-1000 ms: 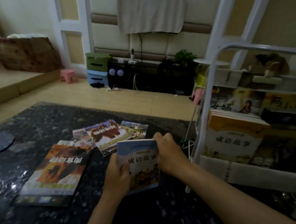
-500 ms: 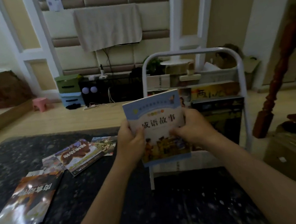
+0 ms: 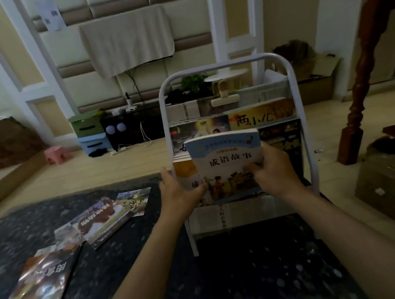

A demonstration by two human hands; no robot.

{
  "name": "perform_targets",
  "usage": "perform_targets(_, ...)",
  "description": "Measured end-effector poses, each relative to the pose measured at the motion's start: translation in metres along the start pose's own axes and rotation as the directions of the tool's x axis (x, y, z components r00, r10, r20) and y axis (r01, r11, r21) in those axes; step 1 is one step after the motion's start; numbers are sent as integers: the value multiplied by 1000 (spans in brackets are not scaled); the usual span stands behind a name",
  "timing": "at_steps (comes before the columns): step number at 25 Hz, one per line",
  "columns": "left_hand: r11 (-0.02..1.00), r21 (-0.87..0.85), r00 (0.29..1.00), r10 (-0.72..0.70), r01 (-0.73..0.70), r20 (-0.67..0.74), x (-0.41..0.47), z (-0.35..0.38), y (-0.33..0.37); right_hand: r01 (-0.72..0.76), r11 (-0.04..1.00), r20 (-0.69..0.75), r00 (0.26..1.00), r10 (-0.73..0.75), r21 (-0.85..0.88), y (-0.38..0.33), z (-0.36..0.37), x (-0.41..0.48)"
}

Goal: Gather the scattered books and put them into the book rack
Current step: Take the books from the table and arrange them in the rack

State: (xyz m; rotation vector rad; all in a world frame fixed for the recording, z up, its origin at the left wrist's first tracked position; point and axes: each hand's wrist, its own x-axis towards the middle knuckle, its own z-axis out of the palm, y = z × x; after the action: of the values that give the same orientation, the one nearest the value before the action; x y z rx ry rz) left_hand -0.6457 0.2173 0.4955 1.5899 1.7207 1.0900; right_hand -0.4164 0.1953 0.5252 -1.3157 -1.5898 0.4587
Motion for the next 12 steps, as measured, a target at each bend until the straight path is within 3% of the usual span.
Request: perform_targets(12, 988, 132, 992, 96, -85, -78, 5, 31, -13, -145, 989, 11, 989, 146, -34, 40, -13, 15)
